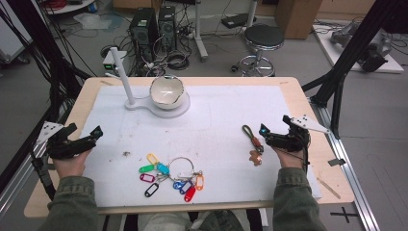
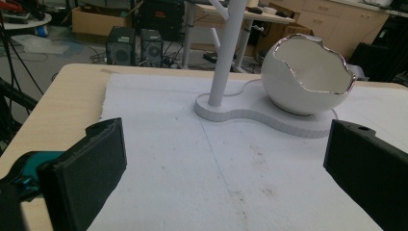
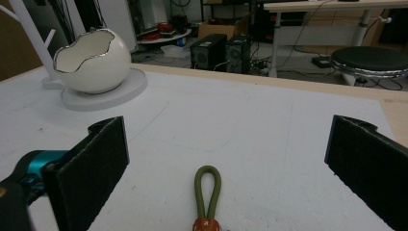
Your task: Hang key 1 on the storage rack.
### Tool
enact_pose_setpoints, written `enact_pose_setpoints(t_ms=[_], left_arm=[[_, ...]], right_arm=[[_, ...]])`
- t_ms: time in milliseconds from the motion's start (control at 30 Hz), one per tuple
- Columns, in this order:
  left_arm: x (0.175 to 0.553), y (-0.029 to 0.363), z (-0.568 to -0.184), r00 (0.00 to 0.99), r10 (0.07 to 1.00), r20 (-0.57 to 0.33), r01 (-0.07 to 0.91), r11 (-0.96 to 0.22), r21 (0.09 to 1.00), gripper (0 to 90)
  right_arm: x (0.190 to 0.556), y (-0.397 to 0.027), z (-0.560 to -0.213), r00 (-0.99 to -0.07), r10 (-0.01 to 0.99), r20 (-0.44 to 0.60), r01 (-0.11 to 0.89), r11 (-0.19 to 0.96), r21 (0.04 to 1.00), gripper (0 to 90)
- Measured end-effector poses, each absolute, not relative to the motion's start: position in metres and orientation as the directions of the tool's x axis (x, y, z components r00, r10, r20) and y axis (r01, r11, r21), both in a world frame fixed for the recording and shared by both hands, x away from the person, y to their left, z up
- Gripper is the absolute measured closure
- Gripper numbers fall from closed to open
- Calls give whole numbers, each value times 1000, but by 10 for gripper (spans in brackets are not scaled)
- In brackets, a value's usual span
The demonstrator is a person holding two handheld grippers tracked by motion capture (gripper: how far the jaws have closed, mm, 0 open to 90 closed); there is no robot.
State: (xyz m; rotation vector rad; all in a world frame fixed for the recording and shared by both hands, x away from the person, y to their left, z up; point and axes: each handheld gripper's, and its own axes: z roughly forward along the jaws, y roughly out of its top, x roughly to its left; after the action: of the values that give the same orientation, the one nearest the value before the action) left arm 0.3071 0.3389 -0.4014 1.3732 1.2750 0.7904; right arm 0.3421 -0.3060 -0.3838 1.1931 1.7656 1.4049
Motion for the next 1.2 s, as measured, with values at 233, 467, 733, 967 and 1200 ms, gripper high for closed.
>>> enact_pose_setpoints(t_ms=[233, 467, 733, 967, 1200], left_arm=[[307, 338, -402, 221, 958, -181, 270, 118, 956, 17], [309, 339, -403, 218, 959, -181, 276, 117, 954, 17], [310, 338, -403, 223, 957, -186, 277, 120, 953, 17], [311, 337, -404, 224, 957, -182, 282, 115, 953, 17], [312, 335, -406, 231, 956, -181, 290, 110, 951, 17]], right_arm=[[341, -310, -383, -421, 901, 106, 290, 24, 957, 5], [343, -312, -383, -409, 905, 115, 301, 15, 953, 5], [343, -311, -382, -408, 908, 96, 316, 42, 948, 5], [352, -308, -383, -410, 908, 87, 373, 80, 924, 5], [363, -302, -384, -437, 897, 67, 449, 153, 880, 5]])
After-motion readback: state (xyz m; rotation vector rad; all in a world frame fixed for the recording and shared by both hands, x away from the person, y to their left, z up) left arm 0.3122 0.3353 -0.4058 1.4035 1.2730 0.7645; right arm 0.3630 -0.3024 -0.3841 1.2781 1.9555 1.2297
